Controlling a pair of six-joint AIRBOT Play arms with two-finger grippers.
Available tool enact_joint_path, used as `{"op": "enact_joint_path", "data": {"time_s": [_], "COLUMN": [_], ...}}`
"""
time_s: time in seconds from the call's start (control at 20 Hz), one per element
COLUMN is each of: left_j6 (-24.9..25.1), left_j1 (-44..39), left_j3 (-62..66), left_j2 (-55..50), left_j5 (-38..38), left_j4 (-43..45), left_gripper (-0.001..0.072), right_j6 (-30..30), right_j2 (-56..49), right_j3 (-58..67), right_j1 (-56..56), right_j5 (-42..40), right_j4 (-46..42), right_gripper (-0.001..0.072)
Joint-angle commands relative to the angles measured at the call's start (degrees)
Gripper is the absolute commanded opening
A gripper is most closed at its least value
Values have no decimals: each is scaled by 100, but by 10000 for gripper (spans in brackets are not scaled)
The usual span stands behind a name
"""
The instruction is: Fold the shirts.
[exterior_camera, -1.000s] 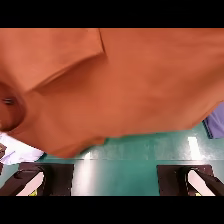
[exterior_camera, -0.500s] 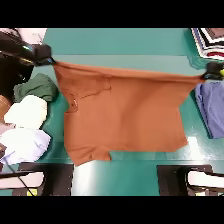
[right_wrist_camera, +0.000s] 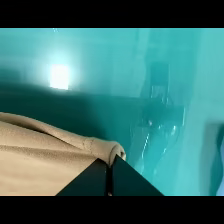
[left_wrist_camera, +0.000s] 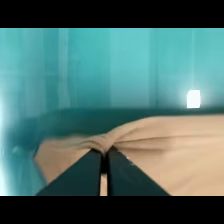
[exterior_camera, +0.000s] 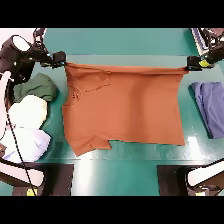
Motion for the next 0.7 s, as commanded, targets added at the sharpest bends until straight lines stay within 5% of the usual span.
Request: {"op": "enact_joint_path", "data": {"time_s": [0.0,0.2,0.45,0.5,0.55,0.65], "left_j6": [96,33,48,48,52,50], "left_j1": [0,-20,-216,-219,-216,-175], "left_j3": [39,-678,-1464,-1484,-1482,-1484], "left_j2": [-46,-39,-39,-39,-4,289], "left_j5": [-1252,-1427,-1036,-1051,-1088,-1088], "left_j4": [330,433,323,310,188,264], "left_gripper": [23,23,28,136,383,426], "right_j6": [-105,-96,-94,-96,-96,-101], "right_j2": [-9,160,938,1025,1091,1287], "right_j3": [212,-503,-2485,-2658,-2752,-2907], "right_j1": [17,63,101,101,101,55], "right_j5": [498,608,-363,-372,-337,-223], "right_j4": [-33,-22,0,37,35,33], "right_gripper": [15,14,17,81,320,381]}}
